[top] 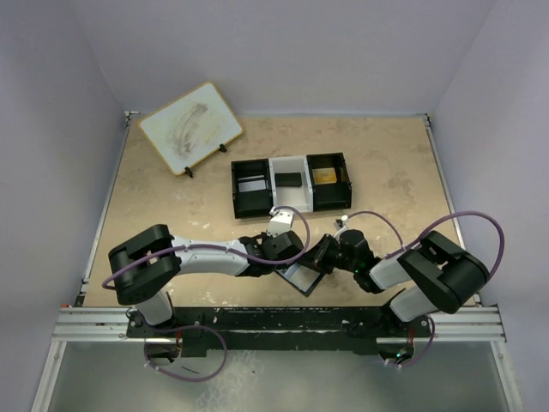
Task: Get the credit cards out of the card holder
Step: Remove the credit card from the card holder.
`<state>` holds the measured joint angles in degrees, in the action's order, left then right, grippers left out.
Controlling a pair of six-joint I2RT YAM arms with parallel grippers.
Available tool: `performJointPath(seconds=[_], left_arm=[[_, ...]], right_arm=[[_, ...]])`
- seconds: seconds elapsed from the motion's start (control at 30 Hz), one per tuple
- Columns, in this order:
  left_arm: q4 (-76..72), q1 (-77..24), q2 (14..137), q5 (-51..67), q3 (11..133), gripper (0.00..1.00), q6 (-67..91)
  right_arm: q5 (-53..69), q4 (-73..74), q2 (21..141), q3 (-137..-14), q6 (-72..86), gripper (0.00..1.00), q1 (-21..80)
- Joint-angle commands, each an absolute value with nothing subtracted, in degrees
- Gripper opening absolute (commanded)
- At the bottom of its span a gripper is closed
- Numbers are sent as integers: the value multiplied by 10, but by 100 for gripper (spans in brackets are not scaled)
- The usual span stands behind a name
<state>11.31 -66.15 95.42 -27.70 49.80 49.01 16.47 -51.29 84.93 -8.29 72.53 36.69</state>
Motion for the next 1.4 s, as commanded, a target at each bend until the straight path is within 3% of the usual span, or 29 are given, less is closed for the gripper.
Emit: performJointPath(seconds=[0.0,0.1,0.23,0.5,0.97,1.0,1.13,1.37], left_arm=[[109,-659,968,-251,485,18,513],[104,-659,962,-248,477,16,517],[105,-659,962,-248,474,15,518],[113,-659,961,-277,469,11,539],[103,-659,957,-279,460,8,546],[103,-659,956,-279,459,8,545],[103,-659,949,-276,460,8,538],[100,-659,939,-269,462,8,530]], right_arm=[[166,-537,877,-70,725,12,371],[172,-536,880,-83,718,11,370],[176,-525,874,-99,709,0,370],[164,-406,796,-102,690,0,370],[159,-343,709,-59,705,0,369],[159,-344,708,-59,705,1,369],[161,-347,722,-73,702,22,370],[149,-397,771,-86,715,30,369]])
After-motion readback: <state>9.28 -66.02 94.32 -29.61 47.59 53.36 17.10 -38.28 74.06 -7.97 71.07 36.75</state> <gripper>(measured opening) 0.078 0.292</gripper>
